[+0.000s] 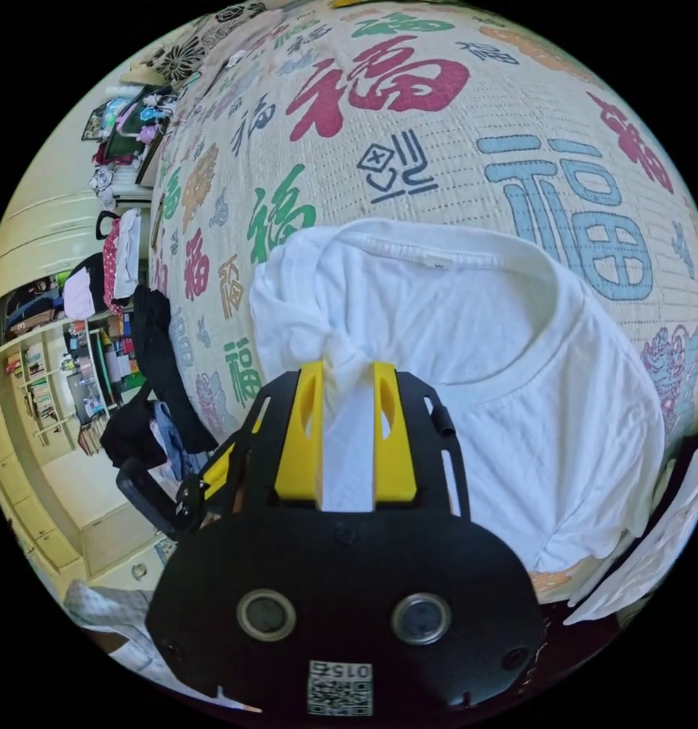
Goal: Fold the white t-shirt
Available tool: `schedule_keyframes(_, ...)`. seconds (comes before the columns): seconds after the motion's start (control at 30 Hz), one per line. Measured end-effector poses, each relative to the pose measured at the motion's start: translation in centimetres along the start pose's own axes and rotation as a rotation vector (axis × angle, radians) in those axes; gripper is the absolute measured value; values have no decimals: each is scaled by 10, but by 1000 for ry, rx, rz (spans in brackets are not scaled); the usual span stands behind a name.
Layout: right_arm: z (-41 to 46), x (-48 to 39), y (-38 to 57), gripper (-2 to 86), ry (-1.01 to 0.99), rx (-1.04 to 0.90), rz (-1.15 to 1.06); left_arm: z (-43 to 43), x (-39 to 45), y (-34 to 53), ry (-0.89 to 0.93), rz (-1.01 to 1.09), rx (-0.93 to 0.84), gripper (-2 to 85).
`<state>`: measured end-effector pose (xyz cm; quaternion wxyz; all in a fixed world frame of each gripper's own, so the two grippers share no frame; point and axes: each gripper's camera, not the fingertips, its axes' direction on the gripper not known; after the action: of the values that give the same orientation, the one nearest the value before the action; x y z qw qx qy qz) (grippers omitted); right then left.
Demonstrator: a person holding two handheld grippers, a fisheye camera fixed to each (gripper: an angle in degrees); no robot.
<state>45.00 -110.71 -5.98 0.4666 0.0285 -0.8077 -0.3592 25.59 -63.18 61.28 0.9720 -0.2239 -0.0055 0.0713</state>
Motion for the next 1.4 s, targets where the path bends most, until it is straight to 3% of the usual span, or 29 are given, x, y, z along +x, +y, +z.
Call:
schedule_keyframes(0.2, 5, 26, -5, 100, -50, -25, 96, -25, -1, 7, 95, 0, 17, 36)
schedule_keyframes(0.43, -5, 52, 21, 28, -93, 3, 139, -73, 7, 22, 135, 90, 84, 1)
schedule_keyframes(0.63, -38, 8, 47, 28, -346, 99, -101, -146, -34, 33, 154, -17, 291, -2)
schedule_keyframes(0.77, -3, -81, 26, 57, -264, -15, -382, -192, -80, 37, -2, -153, 415, -2)
schedule_keyframes(0.9, 62, -124, 11, 97, -121, -212, -438, -188, -124, 46, -125, -298, 339, 7)
schedule_keyframes(0.97, 75, -135, 22, 100, 3, -224, -442, -182, -146, 54, -120, -401, 250, 32)
schedule_keyframes(1.07, 67, -135, 47, 90, 87, -175, -492, -193, -157, 68, -48, -424, 300, 55)
schedule_keyframes(1.2, 78, -113, 70, 75, 87, -257, -462, -184, -167, 67, 93, -422, 244, 52)
schedule_keyframes(1.27, 91, -101, 87, 59, 46, -310, -431, -175, -166, 61, 179, -392, 208, 10)
schedule_keyframes(1.4, 99, -92, 111, 36, 90, -309, -427, -193, -156, 58, -27, -356, 236, -2)
